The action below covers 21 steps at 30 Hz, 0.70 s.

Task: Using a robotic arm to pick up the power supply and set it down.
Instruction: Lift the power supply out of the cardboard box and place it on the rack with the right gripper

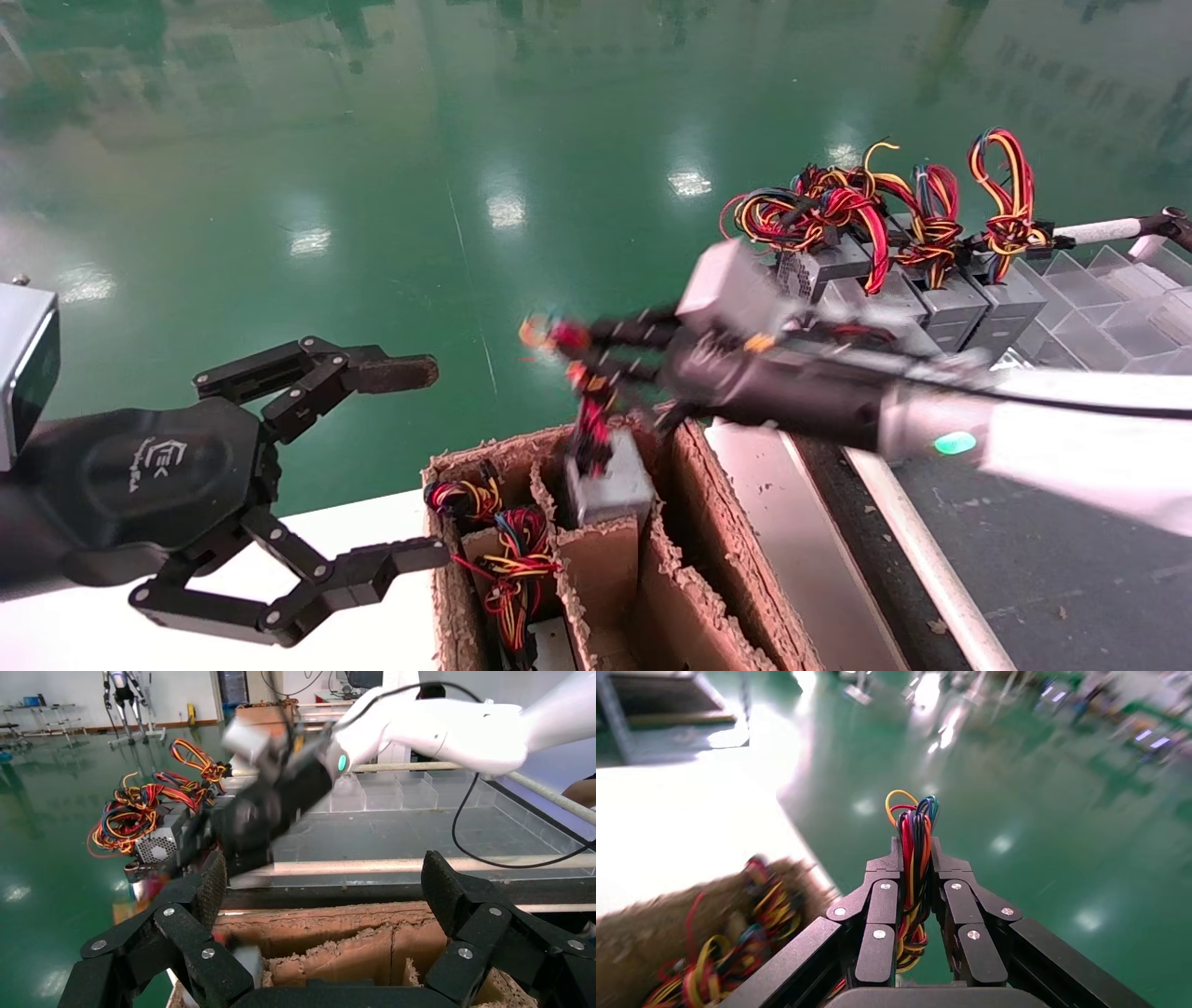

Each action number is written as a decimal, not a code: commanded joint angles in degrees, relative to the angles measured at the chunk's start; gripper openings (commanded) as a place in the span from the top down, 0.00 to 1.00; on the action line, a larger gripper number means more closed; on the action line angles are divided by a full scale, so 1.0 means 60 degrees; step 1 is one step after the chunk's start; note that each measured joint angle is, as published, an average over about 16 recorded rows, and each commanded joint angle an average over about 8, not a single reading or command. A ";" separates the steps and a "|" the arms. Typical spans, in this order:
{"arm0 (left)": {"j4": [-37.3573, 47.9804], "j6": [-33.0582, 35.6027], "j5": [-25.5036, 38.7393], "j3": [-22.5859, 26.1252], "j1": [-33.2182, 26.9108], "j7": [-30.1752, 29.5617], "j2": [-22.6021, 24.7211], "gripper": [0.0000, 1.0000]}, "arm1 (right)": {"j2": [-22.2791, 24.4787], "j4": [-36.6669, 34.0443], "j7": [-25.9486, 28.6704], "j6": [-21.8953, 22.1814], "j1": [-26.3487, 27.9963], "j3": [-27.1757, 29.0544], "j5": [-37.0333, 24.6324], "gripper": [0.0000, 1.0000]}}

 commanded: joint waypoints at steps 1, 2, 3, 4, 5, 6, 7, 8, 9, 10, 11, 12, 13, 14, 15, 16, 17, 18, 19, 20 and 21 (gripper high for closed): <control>0.0000 0.0000 0.0000 0.0000 0.0000 0.0000 0.0000 0.00 | 0.0325 0.0449 0.0054 0.0120 -0.0112 0.0272 0.0249 1.00; 0.0000 0.0000 0.0000 0.0000 0.0000 0.0000 0.0000 0.00 | 0.0496 0.0601 0.0079 0.0163 -0.0156 0.0443 0.0419 1.00; 0.0000 0.0000 0.0000 0.0000 0.0000 0.0000 0.0000 0.00 | 0.0667 0.0739 0.0104 0.0197 -0.0195 0.0620 0.0600 1.00; 0.0000 0.0000 0.0000 0.0000 0.0000 0.0000 0.0000 0.00 | 0.0826 0.0850 0.0129 0.0211 -0.0231 0.0787 0.0782 1.00; 0.0000 0.0000 0.0000 0.0000 0.0000 0.0000 0.0000 0.00 | 0.0986 0.0944 0.0156 0.0210 -0.0261 0.0959 0.0977 1.00; 0.0000 0.0000 0.0000 0.0000 0.0000 0.0000 0.0000 0.00 | 0.1145 0.1022 0.0178 0.0198 -0.0279 0.1133 0.1175 1.00; 0.0000 0.0000 0.0000 0.0000 0.0000 0.0000 0.0000 0.00 | 0.1293 0.1081 0.0189 0.0172 -0.0291 0.1294 0.1360 1.00; 0.0000 0.0000 0.0000 0.0000 0.0000 0.0000 0.0000 0.00 | 0.1444 0.1129 0.0188 0.0143 -0.0291 0.1462 0.1546 1.00; 0.0000 0.0000 0.0000 0.0000 0.0000 0.0000 0.0000 0.00 | 0.1592 0.1166 0.0182 0.0109 -0.0280 0.1628 0.1724 1.00; 0.0000 0.0000 0.0000 0.0000 0.0000 0.0000 0.0000 0.00 | 0.1728 0.1188 0.0169 0.0071 -0.0264 0.1779 0.1884 1.00; 0.0000 0.0000 0.0000 0.0000 0.0000 0.0000 0.0000 0.00 | 0.1867 0.1199 0.0143 0.0034 -0.0242 0.1932 0.2034 1.00; 0.0000 0.0000 0.0000 0.0000 0.0000 0.0000 0.0000 0.00 | 0.2008 0.1200 0.0104 0.0002 -0.0213 0.2088 0.2174 1.00; 0.0000 0.0000 0.0000 0.0000 0.0000 0.0000 0.0000 0.00 | 0.2140 0.1191 0.0053 -0.0024 -0.0184 0.2231 0.2290 1.00; 0.0000 0.0000 0.0000 0.0000 0.0000 0.0000 0.0000 0.00 | 0.2274 0.1166 -0.0013 -0.0042 -0.0151 0.2377 0.2394 1.00; 0.0000 0.0000 0.0000 0.0000 0.0000 0.0000 0.0000 0.00 | 0.2407 0.1126 -0.0085 -0.0053 -0.0116 0.2521 0.2485 1.00; 0.0000 0.0000 0.0000 0.0000 0.0000 0.0000 0.0000 0.00 | 0.2531 0.1071 -0.0158 -0.0062 -0.0082 0.2652 0.2561 1.00; 0.0000 0.0000 0.0000 0.0000 0.0000 0.0000 0.0000 0.00 | 0.2668 0.0996 -0.0239 -0.0076 -0.0048 0.2784 0.2629 1.00; 0.0000 0.0000 0.0000 0.0000 0.0000 0.0000 0.0000 0.00 | 0.2809 0.0904 -0.0324 -0.0091 -0.0013 0.2915 0.2691 1.00; 0.0000 0.0000 0.0000 0.0000 0.0000 0.0000 0.0000 0.00 | 0.2939 0.0803 -0.0405 -0.0111 0.0020 0.3030 0.2740 1.00; 0.0000 0.0000 0.0000 0.0000 0.0000 0.0000 0.0000 0.00 | 0.3077 0.0680 -0.0493 -0.0141 0.0052 0.3142 0.2783 1.00; 0.0000 0.0000 0.0000 0.0000 0.0000 0.0000 0.0000 0.00 | 0.3221 0.0542 -0.0581 -0.0177 0.0084 0.3254 0.2824 1.00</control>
